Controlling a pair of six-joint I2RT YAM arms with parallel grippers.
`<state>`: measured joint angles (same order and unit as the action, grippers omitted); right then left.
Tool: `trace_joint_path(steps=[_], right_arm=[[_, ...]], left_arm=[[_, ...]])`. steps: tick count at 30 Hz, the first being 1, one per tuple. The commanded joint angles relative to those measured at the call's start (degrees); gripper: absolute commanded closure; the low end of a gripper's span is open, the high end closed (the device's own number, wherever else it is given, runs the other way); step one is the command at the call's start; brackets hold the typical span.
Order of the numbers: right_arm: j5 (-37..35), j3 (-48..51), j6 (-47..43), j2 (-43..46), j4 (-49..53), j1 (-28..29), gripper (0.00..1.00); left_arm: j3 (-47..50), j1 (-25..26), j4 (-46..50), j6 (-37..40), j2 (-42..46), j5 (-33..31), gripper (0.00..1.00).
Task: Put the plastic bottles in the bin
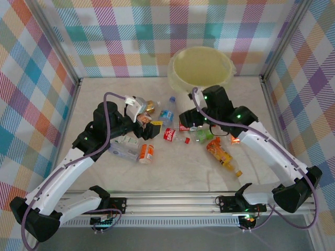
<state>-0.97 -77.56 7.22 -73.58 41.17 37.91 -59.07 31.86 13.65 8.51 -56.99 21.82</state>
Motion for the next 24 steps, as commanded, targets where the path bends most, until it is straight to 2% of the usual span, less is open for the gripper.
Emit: trace_joint_path(steps=[1, 8, 16, 24], right_arm=[[-0.9, 4.8, 1.9, 2.9, -0.4, 0.4, 0.25], [-9.2, 14.4, 7.1, 5.3, 2.4, 0.3, 0.24], [-12.3, 20.9, 13.8, 2.2, 4.4, -1.6, 0.21], [-14.8, 24.9, 18.1, -1.0, 5.1, -6.0, 0.17]], left_arm=[[-1.7, 0.4, 1.0, 1.2, 0.5, 1.8, 0.0], [-2.0, 0.5, 1.3, 0.9, -0.1, 2.9, 0.0], [-2.4, 0.5, 1.6, 0.7, -0.7, 3.5, 0.0], [-2.5, 0.6, 1.8, 0.5, -1.2, 3.9, 0.0]])
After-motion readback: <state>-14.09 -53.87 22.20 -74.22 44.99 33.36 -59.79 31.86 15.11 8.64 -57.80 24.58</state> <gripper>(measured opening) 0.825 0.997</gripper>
